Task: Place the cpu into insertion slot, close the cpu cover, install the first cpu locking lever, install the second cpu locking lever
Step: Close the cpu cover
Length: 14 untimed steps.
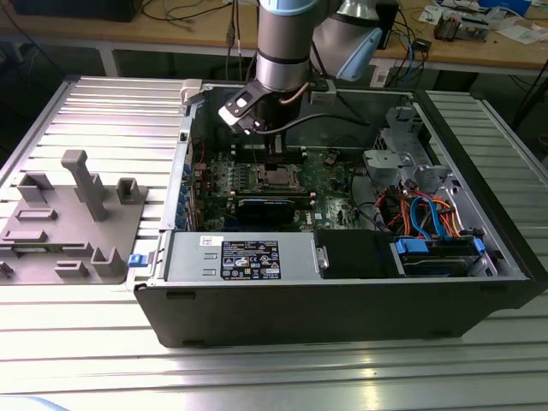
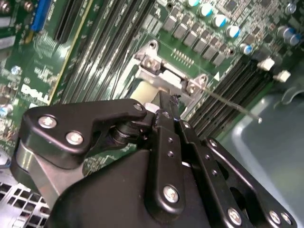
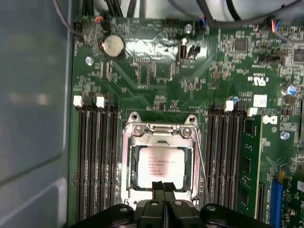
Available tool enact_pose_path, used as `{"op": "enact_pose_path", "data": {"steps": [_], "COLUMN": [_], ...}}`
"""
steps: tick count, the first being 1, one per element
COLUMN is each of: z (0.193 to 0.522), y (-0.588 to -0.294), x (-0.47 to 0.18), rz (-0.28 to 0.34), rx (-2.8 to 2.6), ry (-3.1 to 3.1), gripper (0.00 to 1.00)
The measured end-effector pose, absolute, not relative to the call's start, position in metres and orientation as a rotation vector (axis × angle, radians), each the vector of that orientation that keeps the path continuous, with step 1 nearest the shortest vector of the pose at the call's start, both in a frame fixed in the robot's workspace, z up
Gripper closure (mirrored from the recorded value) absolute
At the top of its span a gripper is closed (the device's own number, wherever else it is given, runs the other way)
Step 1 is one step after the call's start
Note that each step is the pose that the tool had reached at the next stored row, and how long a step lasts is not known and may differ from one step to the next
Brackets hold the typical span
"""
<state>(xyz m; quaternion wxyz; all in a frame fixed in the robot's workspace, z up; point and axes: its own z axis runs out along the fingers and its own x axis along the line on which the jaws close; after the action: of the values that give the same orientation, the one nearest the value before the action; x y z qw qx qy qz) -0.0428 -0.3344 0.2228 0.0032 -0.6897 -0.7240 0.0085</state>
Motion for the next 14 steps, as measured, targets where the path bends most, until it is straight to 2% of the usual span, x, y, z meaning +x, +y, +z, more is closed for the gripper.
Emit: {"op": "enact_pose_path", "data": {"steps": [14], "z": [0.207], "y": [-0.335], "x": [-0.049], "rz": [0.026], "rx": [-2.163], "ry": [-2.27], "gripper": [0.89]}}
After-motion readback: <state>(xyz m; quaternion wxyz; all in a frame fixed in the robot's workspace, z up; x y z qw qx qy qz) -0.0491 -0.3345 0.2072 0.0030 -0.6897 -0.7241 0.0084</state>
